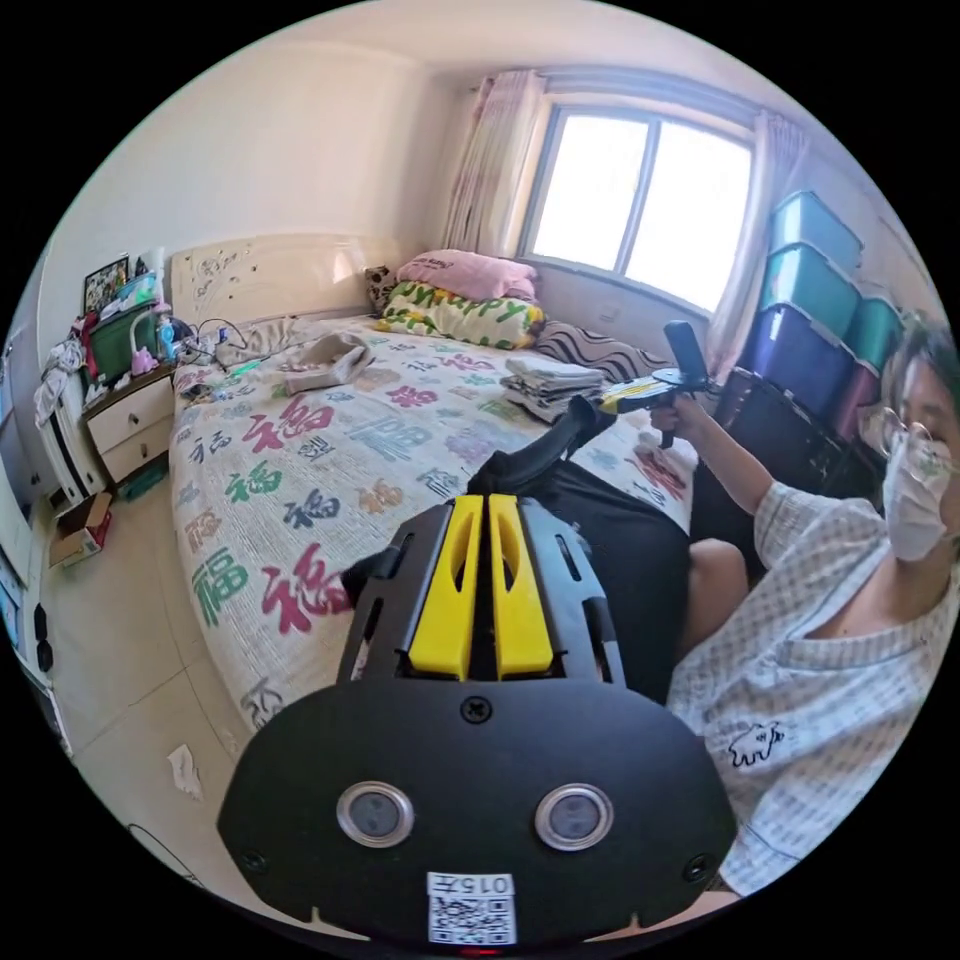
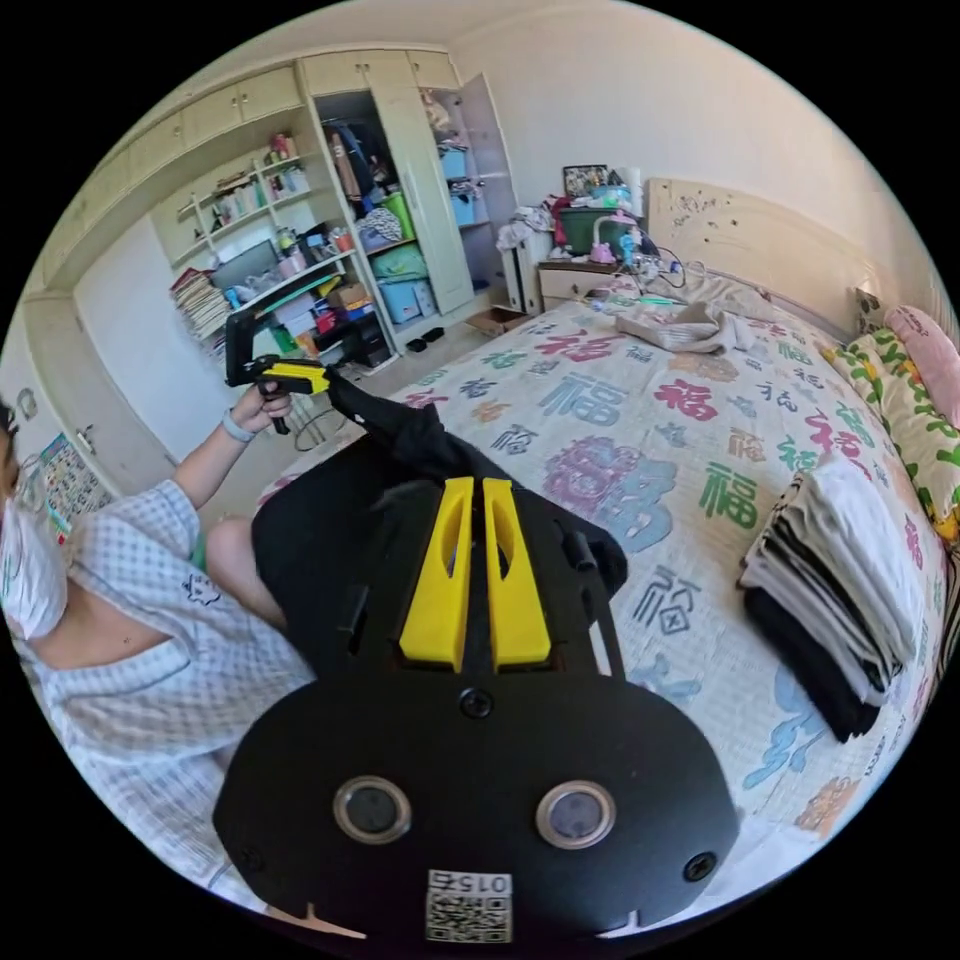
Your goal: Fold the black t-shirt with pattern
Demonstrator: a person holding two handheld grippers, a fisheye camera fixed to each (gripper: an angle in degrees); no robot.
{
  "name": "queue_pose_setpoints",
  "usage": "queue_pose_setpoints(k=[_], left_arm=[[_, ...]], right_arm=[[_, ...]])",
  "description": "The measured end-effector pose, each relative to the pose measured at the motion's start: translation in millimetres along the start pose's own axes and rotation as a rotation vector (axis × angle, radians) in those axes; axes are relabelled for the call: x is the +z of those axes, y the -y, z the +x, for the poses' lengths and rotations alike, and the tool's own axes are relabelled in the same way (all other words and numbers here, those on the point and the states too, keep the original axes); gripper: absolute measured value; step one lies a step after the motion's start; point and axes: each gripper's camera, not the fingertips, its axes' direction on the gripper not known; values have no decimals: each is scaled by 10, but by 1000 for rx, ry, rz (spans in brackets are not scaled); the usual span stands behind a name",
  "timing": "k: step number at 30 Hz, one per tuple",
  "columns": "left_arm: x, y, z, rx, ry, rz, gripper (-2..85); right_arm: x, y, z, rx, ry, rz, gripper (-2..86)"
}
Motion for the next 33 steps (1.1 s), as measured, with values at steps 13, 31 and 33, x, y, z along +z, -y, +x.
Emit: queue_pose_setpoints(k=[13, 31, 33], left_arm=[[-64, -1582, 2124, 201, 42, -364, 3], [-889, -935, 808, -168, 340, -82, 89], [-715, -843, 388, -274, 336, -69, 106]], right_arm=[[259, -1920, -1381, -151, -44, -300, 1], [-328, -1610, 46, 334, -189, 28, 108], [-108, -1518, 364, 420, -154, 3, 122]])
